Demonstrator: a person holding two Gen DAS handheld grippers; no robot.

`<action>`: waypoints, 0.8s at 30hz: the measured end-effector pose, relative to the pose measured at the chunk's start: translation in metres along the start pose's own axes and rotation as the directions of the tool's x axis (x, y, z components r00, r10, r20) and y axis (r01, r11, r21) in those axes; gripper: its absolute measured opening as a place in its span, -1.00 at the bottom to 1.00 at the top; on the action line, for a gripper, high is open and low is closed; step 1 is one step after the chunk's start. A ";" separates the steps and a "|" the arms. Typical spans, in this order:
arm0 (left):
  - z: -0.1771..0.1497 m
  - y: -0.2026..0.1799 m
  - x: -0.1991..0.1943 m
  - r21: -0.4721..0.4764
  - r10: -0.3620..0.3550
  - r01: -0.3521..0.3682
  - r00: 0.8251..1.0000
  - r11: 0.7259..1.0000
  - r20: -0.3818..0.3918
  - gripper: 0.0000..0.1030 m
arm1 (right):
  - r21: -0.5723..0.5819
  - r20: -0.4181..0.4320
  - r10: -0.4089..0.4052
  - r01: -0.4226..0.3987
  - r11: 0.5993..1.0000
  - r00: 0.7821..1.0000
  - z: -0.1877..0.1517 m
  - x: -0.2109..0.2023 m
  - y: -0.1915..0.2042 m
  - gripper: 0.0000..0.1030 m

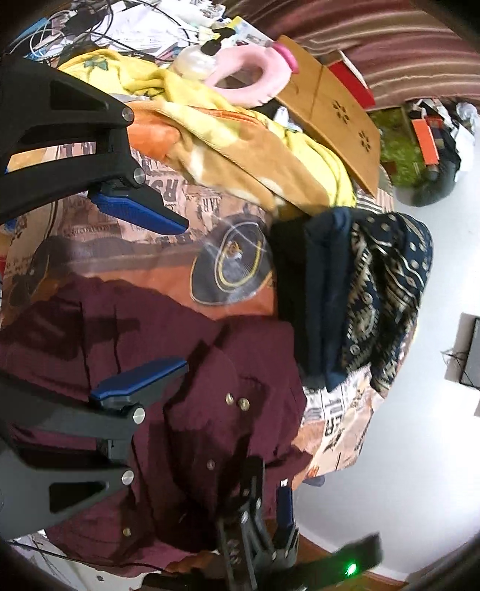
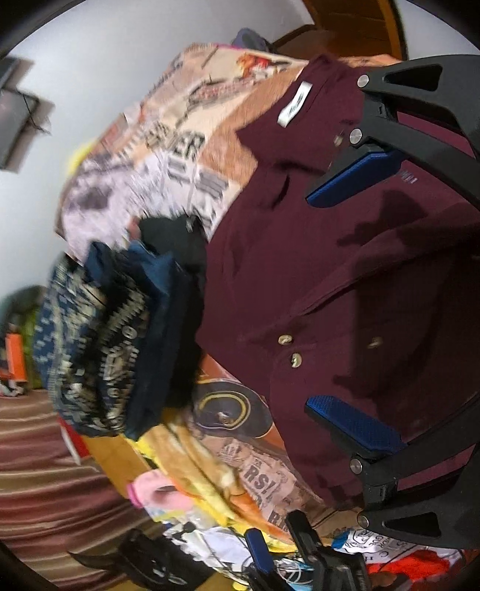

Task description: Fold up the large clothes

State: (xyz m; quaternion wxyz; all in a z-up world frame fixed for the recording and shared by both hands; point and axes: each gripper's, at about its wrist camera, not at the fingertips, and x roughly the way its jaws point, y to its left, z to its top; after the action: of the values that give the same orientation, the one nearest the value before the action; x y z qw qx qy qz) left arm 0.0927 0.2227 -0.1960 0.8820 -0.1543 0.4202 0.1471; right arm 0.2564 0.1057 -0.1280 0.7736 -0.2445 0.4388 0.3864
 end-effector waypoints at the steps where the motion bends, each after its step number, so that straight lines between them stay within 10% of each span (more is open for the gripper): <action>1: 0.000 0.002 0.003 -0.005 0.002 -0.002 1.000 1.000 -0.005 0.31 | -0.004 -0.030 0.013 -0.013 1.000 0.999 0.004 0.009 0.002 0.85; 11: -0.004 0.011 0.025 -0.026 -0.010 0.009 0.999 1.000 -0.053 0.31 | 0.021 -0.233 0.056 -0.052 0.998 0.971 0.019 0.072 0.002 0.41; 13: -0.005 0.009 0.028 -0.024 -0.015 0.014 0.998 1.000 -0.062 0.31 | 0.048 -0.245 0.066 -0.056 0.997 0.967 0.018 0.078 0.000 0.02; 18: -0.007 0.003 0.034 -0.010 -0.020 0.019 0.997 1.000 -0.074 0.31 | 0.124 -0.188 0.116 -0.094 0.988 0.975 0.013 0.065 -0.006 -0.70; 24: -0.006 -0.006 0.031 0.011 -0.020 0.021 0.997 1.000 -0.072 0.31 | 0.150 -0.006 0.106 -0.104 0.983 0.994 0.013 0.009 -0.021 -0.75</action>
State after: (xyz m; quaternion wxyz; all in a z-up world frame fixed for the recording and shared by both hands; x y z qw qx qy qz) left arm 0.1095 0.2187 -0.2227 0.8686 -0.1587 0.4511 0.1298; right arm 0.2827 0.1061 -0.1284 0.7651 -0.1653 0.4841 0.3910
